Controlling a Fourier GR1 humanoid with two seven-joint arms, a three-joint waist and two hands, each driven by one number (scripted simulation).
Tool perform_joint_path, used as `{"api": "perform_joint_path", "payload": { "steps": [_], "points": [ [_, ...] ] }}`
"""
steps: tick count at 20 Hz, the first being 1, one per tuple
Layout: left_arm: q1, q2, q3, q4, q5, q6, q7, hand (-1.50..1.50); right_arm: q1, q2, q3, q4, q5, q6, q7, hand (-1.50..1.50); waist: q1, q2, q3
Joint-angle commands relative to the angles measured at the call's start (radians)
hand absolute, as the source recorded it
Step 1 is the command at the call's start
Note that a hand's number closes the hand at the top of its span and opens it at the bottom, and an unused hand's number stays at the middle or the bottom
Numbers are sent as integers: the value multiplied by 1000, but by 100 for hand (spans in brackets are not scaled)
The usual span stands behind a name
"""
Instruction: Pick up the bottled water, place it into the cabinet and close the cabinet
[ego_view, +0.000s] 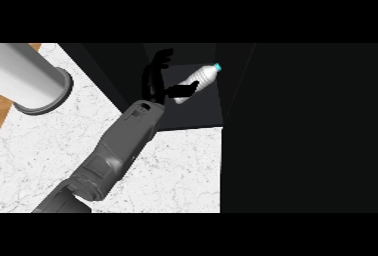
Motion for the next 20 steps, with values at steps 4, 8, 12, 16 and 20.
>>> {"api": "perform_joint_path", "payload": {
  "steps": [4,8,12,16,20],
  "points": [
    [-74,-3,50,44,8,13,-64,-150,-17,7,-15,-15,-88,14,20,-150,1,6,-1],
    [-57,4,135,-61,79,-71,-202,-150,-8,-5,-26,-23,-74,34,3,-150,0,6,-3],
    [-34,-12,185,-145,142,-235,-288,150,10,5,-6,-75,-79,21,42,-150,17,-3,-3],
    [-62,-3,210,-121,156,-364,-281,150,24,7,20,-82,-45,36,39,-150,30,-12,-1],
    [-16,-13,144,-176,208,-356,-289,150,-2,13,-9,-84,-84,28,63,-150,34,-18,0]
  ]
}}
